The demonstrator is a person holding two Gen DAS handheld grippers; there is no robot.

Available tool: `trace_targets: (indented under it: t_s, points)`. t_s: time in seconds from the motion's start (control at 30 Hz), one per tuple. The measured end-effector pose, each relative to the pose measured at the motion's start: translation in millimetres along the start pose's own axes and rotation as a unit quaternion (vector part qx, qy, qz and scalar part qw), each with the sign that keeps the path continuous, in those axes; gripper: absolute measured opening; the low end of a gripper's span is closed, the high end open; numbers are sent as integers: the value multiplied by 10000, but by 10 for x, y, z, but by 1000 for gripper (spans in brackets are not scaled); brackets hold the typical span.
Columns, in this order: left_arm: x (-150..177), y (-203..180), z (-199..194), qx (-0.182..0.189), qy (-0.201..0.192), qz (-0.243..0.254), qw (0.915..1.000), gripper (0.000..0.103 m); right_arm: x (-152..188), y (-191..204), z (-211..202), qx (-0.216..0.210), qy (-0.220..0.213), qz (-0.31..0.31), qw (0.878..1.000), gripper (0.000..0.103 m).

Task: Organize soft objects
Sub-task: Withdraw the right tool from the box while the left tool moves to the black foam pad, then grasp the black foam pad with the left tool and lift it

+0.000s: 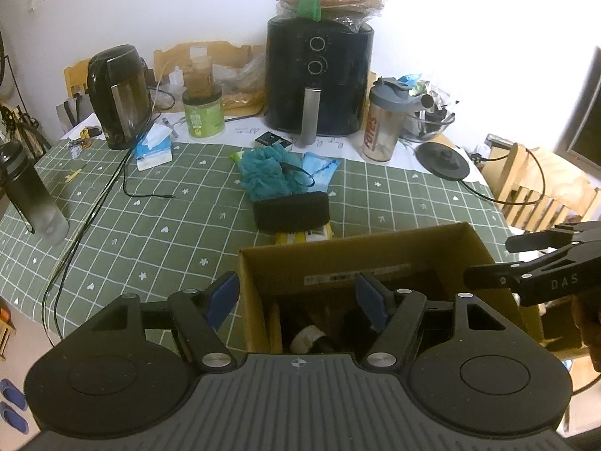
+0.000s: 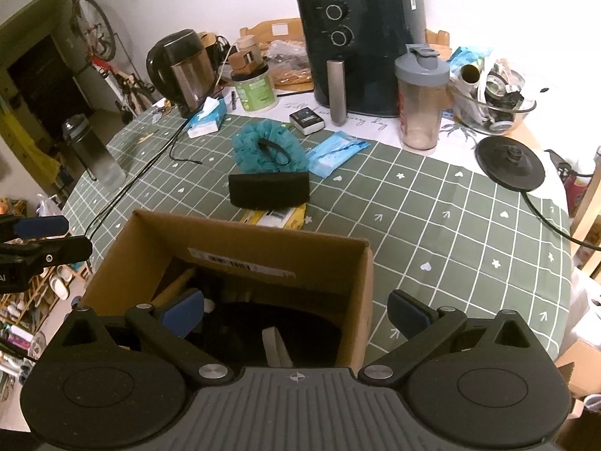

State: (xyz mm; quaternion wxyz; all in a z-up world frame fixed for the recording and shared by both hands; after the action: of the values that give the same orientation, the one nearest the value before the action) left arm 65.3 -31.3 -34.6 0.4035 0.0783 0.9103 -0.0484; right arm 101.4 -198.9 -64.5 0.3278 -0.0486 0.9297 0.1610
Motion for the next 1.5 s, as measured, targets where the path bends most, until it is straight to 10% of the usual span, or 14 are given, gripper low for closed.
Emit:
trace_targets:
  t_s: [1.5]
  points:
    - [-702, 334, 1185, 1171, 8, 1263, 9850, 68, -773, -77, 449, 502, 146, -348, 9980, 103]
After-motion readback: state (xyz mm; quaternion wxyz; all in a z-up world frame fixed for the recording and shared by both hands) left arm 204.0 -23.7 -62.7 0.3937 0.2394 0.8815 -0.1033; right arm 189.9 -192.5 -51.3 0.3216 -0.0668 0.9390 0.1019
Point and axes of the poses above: each gripper's, at about its wrist camera, not at the fingertips, and z roughly the way its jaws point, y to its left, x to its underside, the point moved 4 cm from there along z, roughly the way its jaws point, and after that the axes turned 7 degrees about -y, right-handed, at the moved point
